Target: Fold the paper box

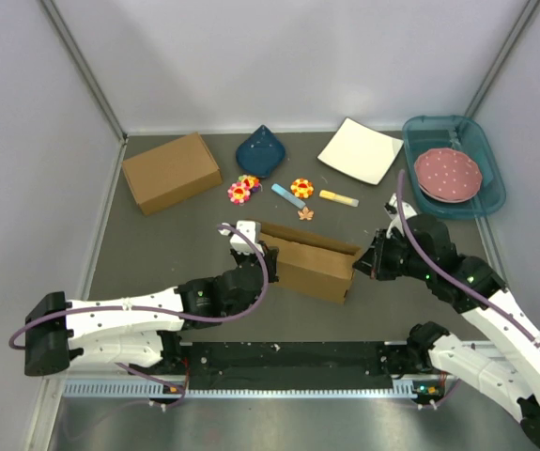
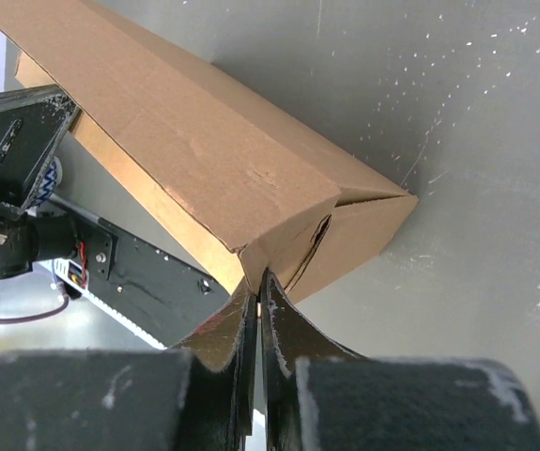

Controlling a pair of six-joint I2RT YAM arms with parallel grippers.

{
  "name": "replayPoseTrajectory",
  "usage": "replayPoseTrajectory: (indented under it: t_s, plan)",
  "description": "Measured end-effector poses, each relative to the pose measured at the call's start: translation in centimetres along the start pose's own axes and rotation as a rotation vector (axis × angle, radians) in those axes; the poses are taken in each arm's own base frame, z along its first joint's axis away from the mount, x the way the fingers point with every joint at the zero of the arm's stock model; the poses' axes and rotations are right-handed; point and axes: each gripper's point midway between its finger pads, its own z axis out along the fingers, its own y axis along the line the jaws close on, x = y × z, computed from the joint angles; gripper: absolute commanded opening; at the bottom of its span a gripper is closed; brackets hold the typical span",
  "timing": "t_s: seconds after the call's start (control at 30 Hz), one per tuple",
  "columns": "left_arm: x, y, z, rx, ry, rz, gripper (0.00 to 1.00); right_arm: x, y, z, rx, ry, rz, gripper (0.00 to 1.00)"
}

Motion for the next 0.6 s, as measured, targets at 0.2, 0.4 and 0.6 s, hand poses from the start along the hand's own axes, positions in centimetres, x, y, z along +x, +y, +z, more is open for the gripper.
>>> replayPoseTrajectory:
  t_s: [0.2, 0.4, 0.6]
  plan:
    - [0.0, 0.0, 0.0, -0.004, -0.001, -0.013, 0.09, 0.3, -0.5, -0.3, 0.008, -0.009, -0.008, 0.00]
    - [0.0, 0.1, -0.1, -0.005, 0.001, -0.021, 0.09, 0.4, -1.0, -0.2, 0.031, -0.008, -0.018, 0.00]
    - [-0.1, -0.1, -0.5, 0.016, 0.014, -0.030, 0.20, 0.4, -1.3, 0.0, 0.050, -0.004, -0.027, 0.00]
